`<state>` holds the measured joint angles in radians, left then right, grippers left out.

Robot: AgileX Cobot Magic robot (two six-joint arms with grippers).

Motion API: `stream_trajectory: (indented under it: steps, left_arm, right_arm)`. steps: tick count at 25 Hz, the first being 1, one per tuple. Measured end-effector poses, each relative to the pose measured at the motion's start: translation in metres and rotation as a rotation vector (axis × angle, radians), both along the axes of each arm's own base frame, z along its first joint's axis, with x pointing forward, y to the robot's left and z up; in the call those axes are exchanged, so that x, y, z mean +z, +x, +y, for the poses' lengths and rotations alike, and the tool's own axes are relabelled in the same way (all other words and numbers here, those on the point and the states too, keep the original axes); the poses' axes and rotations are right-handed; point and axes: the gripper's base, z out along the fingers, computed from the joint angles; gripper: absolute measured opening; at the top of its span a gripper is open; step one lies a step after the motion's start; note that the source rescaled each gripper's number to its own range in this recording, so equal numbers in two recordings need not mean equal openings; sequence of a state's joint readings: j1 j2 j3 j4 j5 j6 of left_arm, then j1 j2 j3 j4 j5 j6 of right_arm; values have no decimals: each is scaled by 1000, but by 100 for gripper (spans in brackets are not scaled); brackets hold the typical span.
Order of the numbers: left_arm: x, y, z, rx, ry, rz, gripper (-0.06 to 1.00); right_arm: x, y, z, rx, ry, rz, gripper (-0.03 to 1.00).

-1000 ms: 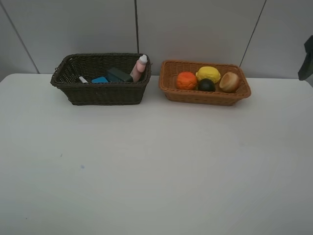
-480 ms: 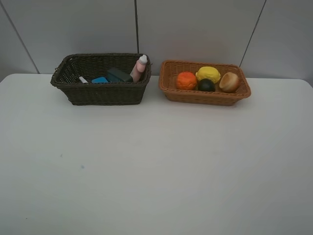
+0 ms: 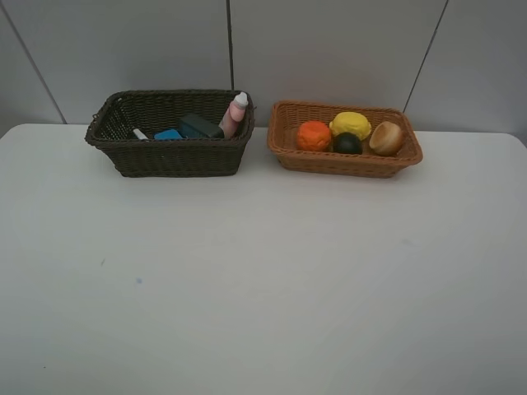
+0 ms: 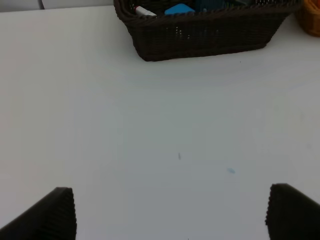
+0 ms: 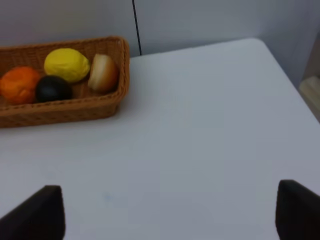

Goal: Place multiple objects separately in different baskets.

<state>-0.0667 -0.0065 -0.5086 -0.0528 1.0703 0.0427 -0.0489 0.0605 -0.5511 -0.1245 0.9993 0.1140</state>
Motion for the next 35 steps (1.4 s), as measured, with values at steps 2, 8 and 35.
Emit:
stream_trajectory:
  steps: [2, 8, 35]
  left_arm:
    - [0, 0, 0, 0, 0, 0, 100]
    - [0, 0, 0, 0, 0, 0, 100]
    - [0, 0, 0, 0, 0, 0, 100]
  right_arm:
    - [-5, -8, 0, 5, -18, -15, 100]
    - [-13, -10, 0, 8, -23, 32, 100]
    - [-15, -9, 3, 15, 25, 31, 100]
